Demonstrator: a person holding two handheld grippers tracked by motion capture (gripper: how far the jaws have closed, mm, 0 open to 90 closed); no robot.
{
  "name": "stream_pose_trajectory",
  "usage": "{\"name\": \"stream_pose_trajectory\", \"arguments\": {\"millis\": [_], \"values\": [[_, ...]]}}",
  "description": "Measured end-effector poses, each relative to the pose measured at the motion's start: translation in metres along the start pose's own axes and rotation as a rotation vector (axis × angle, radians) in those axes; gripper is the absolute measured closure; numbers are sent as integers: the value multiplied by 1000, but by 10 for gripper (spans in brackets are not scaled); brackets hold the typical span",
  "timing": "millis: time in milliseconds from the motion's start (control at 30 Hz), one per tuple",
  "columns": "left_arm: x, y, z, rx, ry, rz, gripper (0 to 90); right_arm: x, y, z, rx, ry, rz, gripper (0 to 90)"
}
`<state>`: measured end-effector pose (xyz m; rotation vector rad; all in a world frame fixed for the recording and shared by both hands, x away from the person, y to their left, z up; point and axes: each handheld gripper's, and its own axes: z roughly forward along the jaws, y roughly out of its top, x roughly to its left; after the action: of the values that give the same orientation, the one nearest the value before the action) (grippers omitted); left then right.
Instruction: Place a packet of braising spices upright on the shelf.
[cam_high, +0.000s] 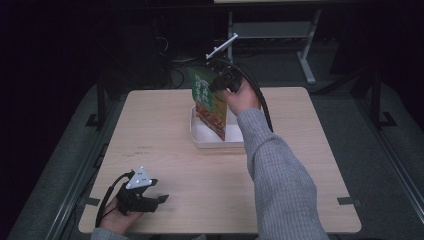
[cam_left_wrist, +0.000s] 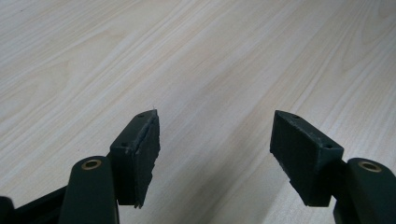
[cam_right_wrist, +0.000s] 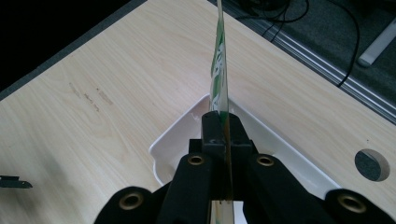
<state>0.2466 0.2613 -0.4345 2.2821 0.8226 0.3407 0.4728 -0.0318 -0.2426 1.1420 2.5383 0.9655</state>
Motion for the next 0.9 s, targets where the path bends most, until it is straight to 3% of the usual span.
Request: {"name": "stream_pose_trajectory", "arguments": {"millis": [900], "values": [[0,0,1,-6,-1,-9,320,-10,-14,24,30,44,43,880]]}}
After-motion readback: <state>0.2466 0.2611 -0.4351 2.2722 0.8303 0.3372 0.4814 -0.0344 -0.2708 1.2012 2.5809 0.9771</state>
